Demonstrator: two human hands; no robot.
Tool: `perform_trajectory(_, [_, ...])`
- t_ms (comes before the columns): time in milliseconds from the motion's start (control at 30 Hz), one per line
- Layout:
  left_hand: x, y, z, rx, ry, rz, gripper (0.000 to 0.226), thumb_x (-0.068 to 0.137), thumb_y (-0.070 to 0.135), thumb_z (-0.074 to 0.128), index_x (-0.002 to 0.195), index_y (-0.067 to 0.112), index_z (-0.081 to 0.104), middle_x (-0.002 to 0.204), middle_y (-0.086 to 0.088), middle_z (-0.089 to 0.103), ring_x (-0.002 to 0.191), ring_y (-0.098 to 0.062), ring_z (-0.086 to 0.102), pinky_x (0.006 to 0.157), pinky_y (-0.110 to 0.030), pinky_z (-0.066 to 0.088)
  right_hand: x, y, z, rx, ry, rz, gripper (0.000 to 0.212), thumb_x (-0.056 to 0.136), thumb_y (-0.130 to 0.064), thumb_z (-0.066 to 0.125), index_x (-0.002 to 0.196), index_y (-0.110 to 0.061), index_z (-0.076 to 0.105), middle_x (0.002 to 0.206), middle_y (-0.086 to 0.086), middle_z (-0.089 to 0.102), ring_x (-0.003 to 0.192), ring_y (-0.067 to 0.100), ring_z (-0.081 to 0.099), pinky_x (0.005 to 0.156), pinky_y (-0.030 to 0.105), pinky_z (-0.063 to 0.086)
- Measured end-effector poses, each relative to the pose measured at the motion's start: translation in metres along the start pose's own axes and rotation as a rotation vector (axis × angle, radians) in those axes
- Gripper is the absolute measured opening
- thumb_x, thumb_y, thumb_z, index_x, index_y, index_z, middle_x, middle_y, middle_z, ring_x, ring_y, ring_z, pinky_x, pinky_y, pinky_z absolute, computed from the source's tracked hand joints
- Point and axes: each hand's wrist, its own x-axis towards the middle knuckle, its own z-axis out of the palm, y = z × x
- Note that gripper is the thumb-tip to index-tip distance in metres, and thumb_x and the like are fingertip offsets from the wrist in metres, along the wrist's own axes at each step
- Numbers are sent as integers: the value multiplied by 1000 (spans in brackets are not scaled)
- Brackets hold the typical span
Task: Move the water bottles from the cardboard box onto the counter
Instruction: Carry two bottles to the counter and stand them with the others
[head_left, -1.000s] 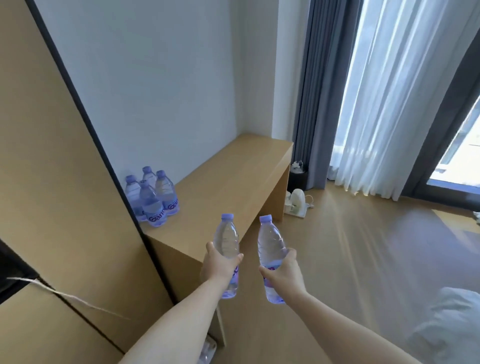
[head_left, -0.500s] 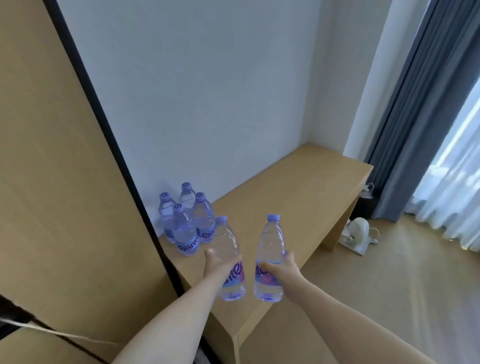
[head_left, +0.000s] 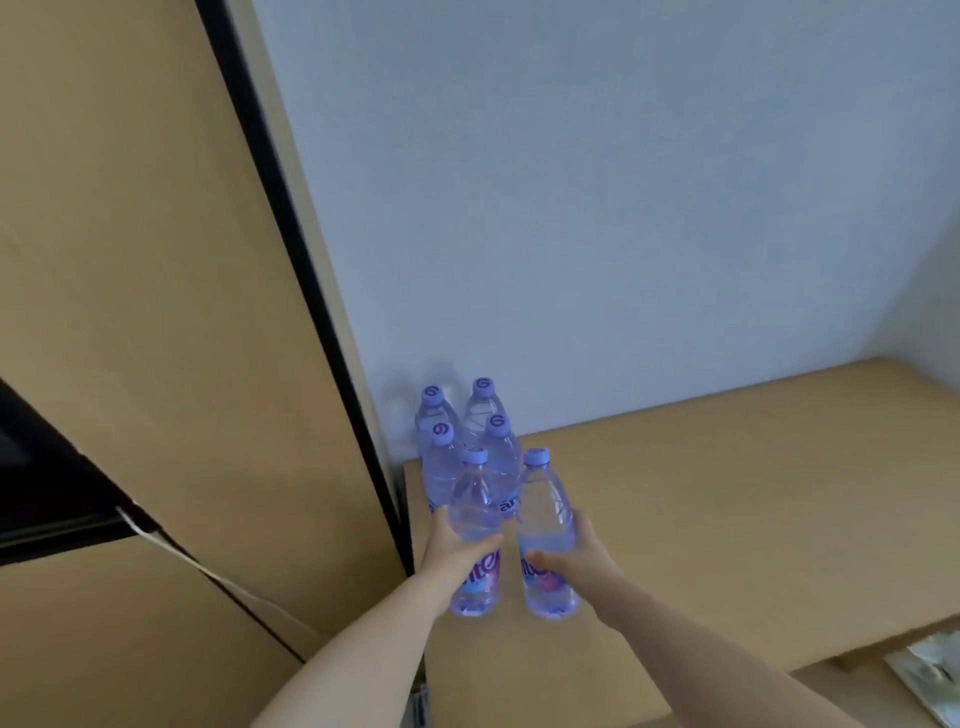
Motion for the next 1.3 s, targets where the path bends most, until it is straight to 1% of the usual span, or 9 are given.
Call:
perform_trajectory(100, [-4,5,6,17,68,55,42,73,10,79,109,20,58,105,-5,69,104,-23,66,94,-42,52,16,-11,-1,-88,-77,-4,43,54,-29,70,94,-25,55,94,-2,65,87,19,66,76,38,56])
perform_trajectory(200, [-12,11,12,56,190,21,48,65,33,81,107,35,59,104,7,69,100,-14,65,93,-39,52,23,-18,-4,-125,-244,-95,39,64,-18,62,86,9,44,71,11,54,63,23,51,49,28,41])
perform_trajectory(267, [-18,14,16,92,281,-1,49,60,41,78,104,39,59,100,10,69,97,-14,65,90,-37,53,26,-18,-6,-106,-307,-119,36,69,-10,65,87,11,43,68,6,56,56,16,54,43,20,39])
perform_trajectory(367, [-24,14,19,63,338,21,42,62,31,80,100,34,62,96,7,71,95,-15,67,86,-37,56,26,-22,-8,-79,-331,-171,23,65,-7,67,80,-20,56,62,-8,60,50,8,54,43,19,41])
perform_trajectory(533, [-37,12,22,134,387,-15,63,58,30,83,108,45,48,103,18,63,99,-8,57,97,-32,46,26,-26,-5,-85,-414,-252,16,61,-3,61,70,-10,50,64,6,48,58,16,39,54,34,36])
perform_trajectory(700, [-37,-1,21,-31,406,12,78,63,1,85,130,17,50,124,-3,62,117,-23,58,103,-45,45,27,-23,-3,-100,-390,-302,19,59,-7,61,57,-14,43,59,16,45,55,20,36,47,41,38])
perform_trajectory(1000, [-14,3,24,-50,416,62,68,55,12,81,119,16,58,110,-2,69,102,-19,66,89,-42,55,35,-7,3,-91,-234,-217,48,61,-20,77,100,-36,54,93,-12,65,81,7,66,55,15,51])
perform_trajectory(1133, [-8,5,24,48,409,70,32,57,12,69,88,9,62,81,-9,69,76,-26,66,73,-44,57,37,-5,6,-136,-199,-208,52,62,-15,77,100,-37,50,96,-12,65,87,11,66,57,15,50])
perform_trajectory(1300, [-8,1,20,70,385,97,36,61,9,74,95,12,62,86,-8,69,84,-28,68,75,-47,58,41,-2,9,-179,-177,-197,53,61,-21,81,99,-40,48,97,-15,66,82,1,65,57,13,48])
